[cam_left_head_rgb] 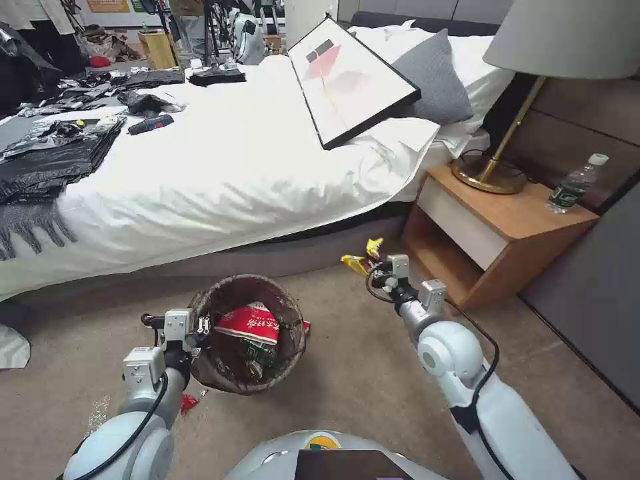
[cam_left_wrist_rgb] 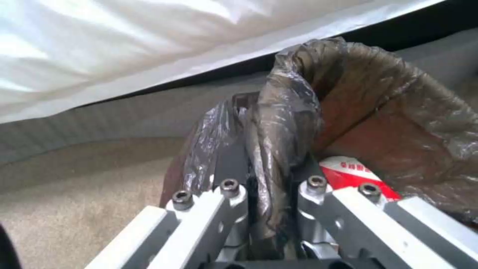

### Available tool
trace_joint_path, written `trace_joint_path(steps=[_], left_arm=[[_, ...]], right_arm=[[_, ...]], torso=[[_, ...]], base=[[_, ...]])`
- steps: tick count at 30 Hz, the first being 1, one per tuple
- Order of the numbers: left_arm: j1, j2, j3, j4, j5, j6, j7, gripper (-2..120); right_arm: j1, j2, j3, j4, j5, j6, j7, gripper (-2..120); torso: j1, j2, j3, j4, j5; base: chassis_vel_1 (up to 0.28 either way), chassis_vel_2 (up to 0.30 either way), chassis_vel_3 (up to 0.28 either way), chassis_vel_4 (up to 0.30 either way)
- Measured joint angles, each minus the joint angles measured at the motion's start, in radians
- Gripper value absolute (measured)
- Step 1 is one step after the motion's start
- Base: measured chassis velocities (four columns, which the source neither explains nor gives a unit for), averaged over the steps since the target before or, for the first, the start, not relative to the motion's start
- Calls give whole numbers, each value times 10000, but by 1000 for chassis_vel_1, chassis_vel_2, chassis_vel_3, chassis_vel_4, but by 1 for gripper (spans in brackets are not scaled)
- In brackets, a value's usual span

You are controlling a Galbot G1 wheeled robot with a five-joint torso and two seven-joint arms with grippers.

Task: Pick up the trash bin, then pick up the garbage from the floor and place it into the trash bin.

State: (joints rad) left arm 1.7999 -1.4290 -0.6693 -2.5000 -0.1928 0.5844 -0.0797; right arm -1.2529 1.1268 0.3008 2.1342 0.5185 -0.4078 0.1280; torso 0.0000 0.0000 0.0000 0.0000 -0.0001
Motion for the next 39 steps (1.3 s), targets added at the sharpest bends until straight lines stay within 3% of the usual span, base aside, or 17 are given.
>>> trace_joint_path(steps=[7, 15, 18, 20, 23, 34, 39], left_arm=[[-115, 88, -17, 0, -374, 149, -84, 7], [-258, 49, -6, 1, -495, 270, -208, 7], [-300, 70, -17, 0, -495, 276, -237, 7], [-299, 70, -17, 0, -495, 277, -238, 7], [-279, 142, 12, 0, -438, 278, -245, 7], [-353, 304, -10, 1, -429, 281, -245, 7], [-375, 283, -11, 0, -431, 296, -244, 7]], right_arm=[[374, -370, -737, 951, 350, -287, -186, 0], [1292, -1005, -1707, 1416, 492, -505, -1236, 0], [1892, -1058, -2589, 1277, 498, -517, -1383, 0], [1931, -1060, -2643, 1262, 498, -520, -1399, 0], [2814, -1176, -4030, 794, 457, -548, -1673, 0], [3329, -1020, -5377, -80, -613, -461, -2690, -1], [3375, -880, -5817, -356, -1180, -490, -2571, 17]], torso=[[0, 0, 0, 1, 2], [0, 0, 0, 1, 1], [0, 0, 0, 0, 1], [0, 0, 0, 0, 1], [0, 0, 0, 2, 0], [0, 0, 0, 0, 0], [0, 0, 0, 0, 0]], base=[[0, 0, 0, 0], [0, 0, 0, 0], [0, 0, 0, 0], [0, 0, 0, 0], [0, 0, 0, 0], [0, 0, 0, 0], [0, 0, 0, 0]])
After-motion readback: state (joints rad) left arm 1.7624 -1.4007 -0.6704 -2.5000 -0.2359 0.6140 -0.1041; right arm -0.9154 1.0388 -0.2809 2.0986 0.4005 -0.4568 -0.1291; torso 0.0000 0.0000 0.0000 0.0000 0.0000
